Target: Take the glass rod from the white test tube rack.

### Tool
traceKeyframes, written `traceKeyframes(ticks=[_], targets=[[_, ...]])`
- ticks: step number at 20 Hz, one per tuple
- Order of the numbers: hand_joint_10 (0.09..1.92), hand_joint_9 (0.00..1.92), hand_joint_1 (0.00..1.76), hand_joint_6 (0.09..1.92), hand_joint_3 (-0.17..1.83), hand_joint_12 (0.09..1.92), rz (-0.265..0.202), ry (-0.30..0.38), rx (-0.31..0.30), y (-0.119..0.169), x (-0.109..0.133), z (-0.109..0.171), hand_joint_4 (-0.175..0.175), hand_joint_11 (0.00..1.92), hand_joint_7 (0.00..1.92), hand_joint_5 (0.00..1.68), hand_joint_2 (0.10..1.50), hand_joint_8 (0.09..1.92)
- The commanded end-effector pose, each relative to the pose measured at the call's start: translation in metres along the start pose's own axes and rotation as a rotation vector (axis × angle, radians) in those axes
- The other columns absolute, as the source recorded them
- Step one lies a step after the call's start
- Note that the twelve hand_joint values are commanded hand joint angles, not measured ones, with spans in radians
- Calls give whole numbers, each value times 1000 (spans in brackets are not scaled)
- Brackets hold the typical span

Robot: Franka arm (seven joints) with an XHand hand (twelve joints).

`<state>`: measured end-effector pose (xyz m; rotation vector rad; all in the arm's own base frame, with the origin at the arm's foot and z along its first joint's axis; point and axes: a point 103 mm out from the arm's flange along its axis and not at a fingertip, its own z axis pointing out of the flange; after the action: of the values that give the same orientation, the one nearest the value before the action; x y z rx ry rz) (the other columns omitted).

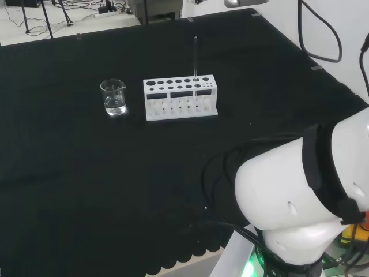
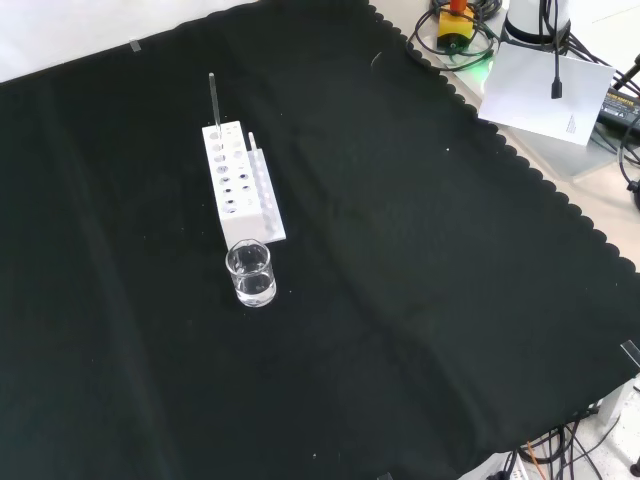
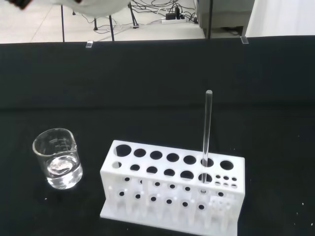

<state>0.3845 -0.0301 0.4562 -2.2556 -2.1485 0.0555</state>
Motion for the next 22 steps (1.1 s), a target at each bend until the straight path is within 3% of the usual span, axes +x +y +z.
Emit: traceKeyframes(ticks=[1, 13, 22], targets=[[853, 16, 740, 87, 624, 1255, -2, 14, -11, 25, -15, 5, -105, 0, 11, 184, 766, 808], [857, 23, 738, 87, 625, 1263, -6, 15, 19, 75, -34, 28, -106, 0, 17, 192, 767, 815], [858, 25, 736, 87, 625, 1267, -39, -25, 47, 112, -33, 53, -107, 0, 19, 198, 768, 819]])
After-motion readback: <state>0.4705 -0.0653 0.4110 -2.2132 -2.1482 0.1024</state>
